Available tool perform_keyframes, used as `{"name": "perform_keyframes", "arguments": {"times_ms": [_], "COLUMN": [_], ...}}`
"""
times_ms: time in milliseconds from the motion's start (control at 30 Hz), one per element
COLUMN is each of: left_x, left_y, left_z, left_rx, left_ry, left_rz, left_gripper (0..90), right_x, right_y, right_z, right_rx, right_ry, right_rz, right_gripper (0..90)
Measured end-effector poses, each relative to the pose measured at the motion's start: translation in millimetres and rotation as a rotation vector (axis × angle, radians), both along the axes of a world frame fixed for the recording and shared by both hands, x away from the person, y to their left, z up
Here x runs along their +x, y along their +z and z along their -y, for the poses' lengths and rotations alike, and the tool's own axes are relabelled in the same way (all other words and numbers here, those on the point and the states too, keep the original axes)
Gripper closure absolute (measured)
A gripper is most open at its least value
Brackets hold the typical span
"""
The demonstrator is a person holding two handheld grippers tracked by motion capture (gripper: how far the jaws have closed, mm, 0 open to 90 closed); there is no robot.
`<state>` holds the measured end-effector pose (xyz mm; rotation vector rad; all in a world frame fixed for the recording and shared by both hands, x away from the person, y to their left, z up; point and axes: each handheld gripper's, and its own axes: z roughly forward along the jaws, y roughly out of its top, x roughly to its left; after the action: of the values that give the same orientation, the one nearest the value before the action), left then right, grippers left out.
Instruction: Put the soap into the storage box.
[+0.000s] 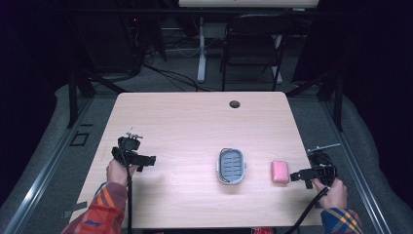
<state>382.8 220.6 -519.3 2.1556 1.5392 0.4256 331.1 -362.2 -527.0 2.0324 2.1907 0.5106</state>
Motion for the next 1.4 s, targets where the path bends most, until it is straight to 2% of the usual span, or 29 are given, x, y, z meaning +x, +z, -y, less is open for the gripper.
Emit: {"name": "perform_keyframes", "arguments": {"times_ms": [267,567,600,633,833,900,933,1000,1067,1167,1200,1267,1300,1400], "left_x": [0.1,0.1,0.1,0.2,0.9,0.8,0.9,0.8,1.0,1.1,1.2,1.1,1.1,0.8], "left_y": [-0.1,-0.7,-1.0,-1.1,-1.7,-1.1,-1.2,-1.3,-1.4,-1.7,-1.7,-1.6,-1.5,-1.1], "left_z": [-0.2,-0.5,-0.5,-0.5,-0.5,-1.0,-1.4,-2.4,-2.3,-1.3,-1.2,-1.3,-1.4,-1.5], "left_rx": [-0.006,-0.016,-0.019,-0.021,-0.019,-0.017,-0.022,-0.034,-0.03,-0.029,-0.03,-0.035,-0.039,-0.044], "left_ry": [-0.006,0.004,0.006,0.008,0.008,0.004,0.004,0.006,0.003,0.001,-0.001,-0.005,-0.006,-0.01], "left_rz": [0.001,0.005,0.004,0.003,0.001,0.008,0.008,0.007,0.006,0.002,0.001,0.003,0.005,0.009], "left_gripper": [0.9,1.1,1.0,0.8,0.7,0.5,0.3,0.1,0.1,0.2,0.3,0.3,0.3,0.3], "right_x": [-0.5,2.1,3.0,3.9,10.6,14.0,16.0,20.3,24.8,31.5,33.5,36.8,38.2,42.9], "right_y": [7.1,10.8,13.3,11.5,14.0,15.1,16.8,16.4,15.8,14.5,14.7,12.9,10.9,10.2], "right_z": [-6.1,-11.9,-12.4,-15.7,-32.1,-36.2,-37.1,-42.3,-46.0,-52.8,-53.8,-58.1,-59.7,-62.1], "right_rx": [-0.025,-0.009,-0.039,-0.005,-0.012,-0.018,-0.03,-0.03,-0.028,-0.039,-0.054,-0.048,-0.044,-0.065], "right_ry": [0.01,-0.011,-0.001,-0.014,0.004,0.004,0.016,-0.01,-0.01,0.001,0.02,0.001,-0.001,0.02], "right_rz": [0.014,0.015,-0.001,0.018,0.009,0.001,-0.019,-0.021,-0.033,-0.061,-0.082,-0.096,-0.086,-0.127], "right_gripper": [0.0,0.0,0.0,0.0,0.0,0.0,0.0,0.0,0.0,0.0,0.0,0.0,0.0,0.0]}}
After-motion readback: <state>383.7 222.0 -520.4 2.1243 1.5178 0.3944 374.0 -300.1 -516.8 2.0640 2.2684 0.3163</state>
